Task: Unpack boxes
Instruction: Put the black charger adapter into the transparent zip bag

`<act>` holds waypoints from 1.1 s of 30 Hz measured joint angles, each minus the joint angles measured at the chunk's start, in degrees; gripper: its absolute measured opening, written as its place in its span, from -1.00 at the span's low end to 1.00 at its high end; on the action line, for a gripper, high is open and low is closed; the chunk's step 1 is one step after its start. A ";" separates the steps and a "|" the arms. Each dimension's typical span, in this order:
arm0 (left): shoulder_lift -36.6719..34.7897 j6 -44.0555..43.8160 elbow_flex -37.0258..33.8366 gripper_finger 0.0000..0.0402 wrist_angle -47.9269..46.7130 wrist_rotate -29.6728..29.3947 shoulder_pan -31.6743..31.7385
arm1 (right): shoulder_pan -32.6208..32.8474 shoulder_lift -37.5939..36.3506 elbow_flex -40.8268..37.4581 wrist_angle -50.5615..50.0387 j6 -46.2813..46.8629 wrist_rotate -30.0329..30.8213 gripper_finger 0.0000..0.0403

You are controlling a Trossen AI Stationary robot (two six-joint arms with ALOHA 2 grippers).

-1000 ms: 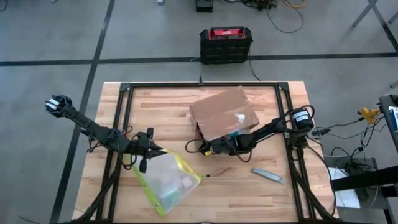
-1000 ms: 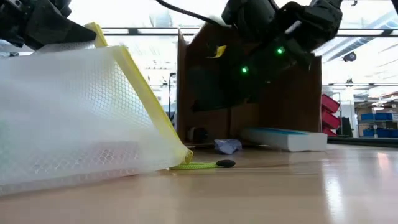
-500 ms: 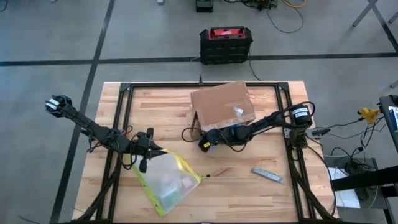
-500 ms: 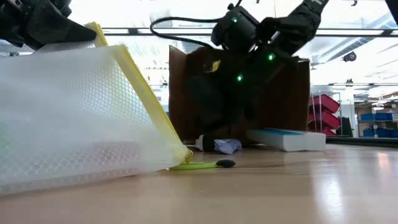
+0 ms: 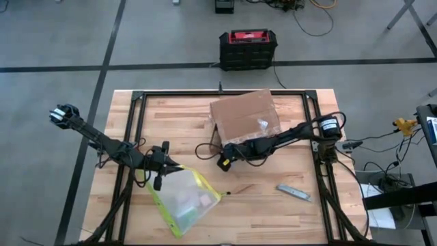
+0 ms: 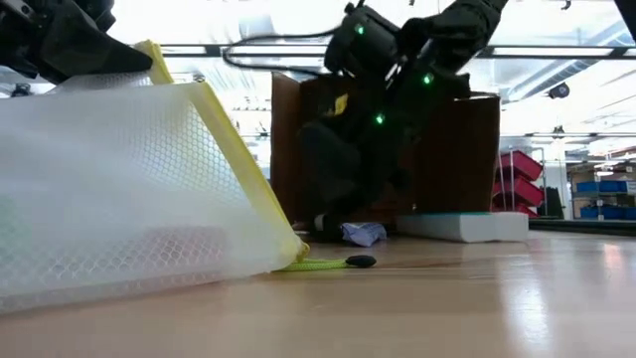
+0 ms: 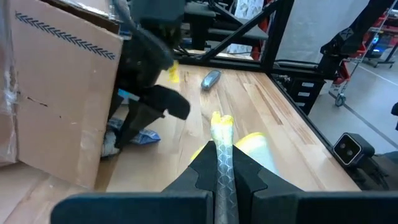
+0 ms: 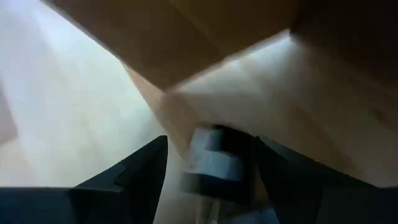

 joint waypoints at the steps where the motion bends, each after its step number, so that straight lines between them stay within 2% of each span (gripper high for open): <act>1: 0.08 0.22 0.00 -1.00 0.02 0.00 0.02 | 0.04 0.49 0.00 0.11 0.31 -0.01 0.12; 7: 0.09 1.75 -0.07 -1.00 0.59 0.01 0.02 | 0.00 3.59 0.45 1.36 0.98 2.11 0.01; 14: 0.92 1.60 -0.09 -1.00 1.09 0.02 0.00 | 0.17 3.66 0.42 2.82 -3.50 3.65 -0.38; 16: 1.03 1.54 -0.09 -1.00 1.30 0.02 0.02 | 0.17 3.64 0.42 3.63 -5.93 2.89 -0.39; 21: 0.94 1.53 -0.09 -1.00 1.55 0.02 0.00 | 1.34 2.24 0.35 3.36 -9.28 -0.84 -0.39; 27: 1.00 1.51 -0.65 -1.00 1.78 0.00 0.01 | 5.69 -3.56 0.37 3.47 -14.82 -9.36 -0.39; 30: 1.02 1.62 -1.05 -1.00 2.17 -2.42 0.04 | 8.14 -5.35 0.37 5.30 -16.85 -13.27 -0.39; 33: 1.33 3.62 -1.29 -1.00 4.36 -4.28 0.29 | 9.65 -4.61 0.42 9.42 -20.57 -13.76 -0.39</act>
